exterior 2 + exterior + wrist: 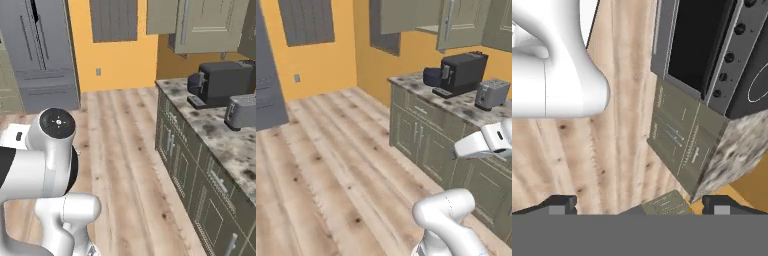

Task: Pick the kettle from the cabinet and place it on a stove burner. Then pick the pot from the counter and place it on another stove burner. Finally, turn both burners on.

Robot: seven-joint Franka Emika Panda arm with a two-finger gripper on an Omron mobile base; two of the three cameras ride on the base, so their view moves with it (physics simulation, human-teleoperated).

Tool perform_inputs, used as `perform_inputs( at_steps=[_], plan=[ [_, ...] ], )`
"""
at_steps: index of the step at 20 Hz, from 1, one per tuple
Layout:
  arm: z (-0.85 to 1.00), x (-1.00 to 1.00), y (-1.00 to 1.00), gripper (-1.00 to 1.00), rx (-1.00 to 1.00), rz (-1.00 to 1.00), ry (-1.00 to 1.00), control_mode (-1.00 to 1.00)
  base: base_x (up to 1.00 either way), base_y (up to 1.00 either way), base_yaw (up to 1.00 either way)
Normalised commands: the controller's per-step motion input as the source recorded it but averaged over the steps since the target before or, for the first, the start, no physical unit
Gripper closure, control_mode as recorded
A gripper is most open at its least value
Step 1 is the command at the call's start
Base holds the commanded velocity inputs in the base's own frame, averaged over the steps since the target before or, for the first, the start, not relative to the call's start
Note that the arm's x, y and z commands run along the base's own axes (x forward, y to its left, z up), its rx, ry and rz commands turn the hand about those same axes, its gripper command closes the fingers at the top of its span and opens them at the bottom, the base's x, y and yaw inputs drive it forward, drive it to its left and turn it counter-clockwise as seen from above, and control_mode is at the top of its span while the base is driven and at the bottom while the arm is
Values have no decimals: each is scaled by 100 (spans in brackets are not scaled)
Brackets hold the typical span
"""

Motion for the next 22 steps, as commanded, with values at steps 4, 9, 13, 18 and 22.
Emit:
perform_inputs(
  at_steps=[4, 9, 13, 18, 22],
  plan=[
    [0, 0, 0, -100, 0, 0, 0, 100, 0, 0, -57],
    [0, 0, 0, -100, 0, 0, 0, 100, 0, 0, -55],
    [0, 0, 0, -100, 0, 0, 0, 100, 0, 0, -52],
    [0, 0, 0, -100, 0, 0, 0, 100, 0, 6, -49],
    [0, 0, 0, -100, 0, 0, 0, 100, 0, 16, -46]
  ],
)
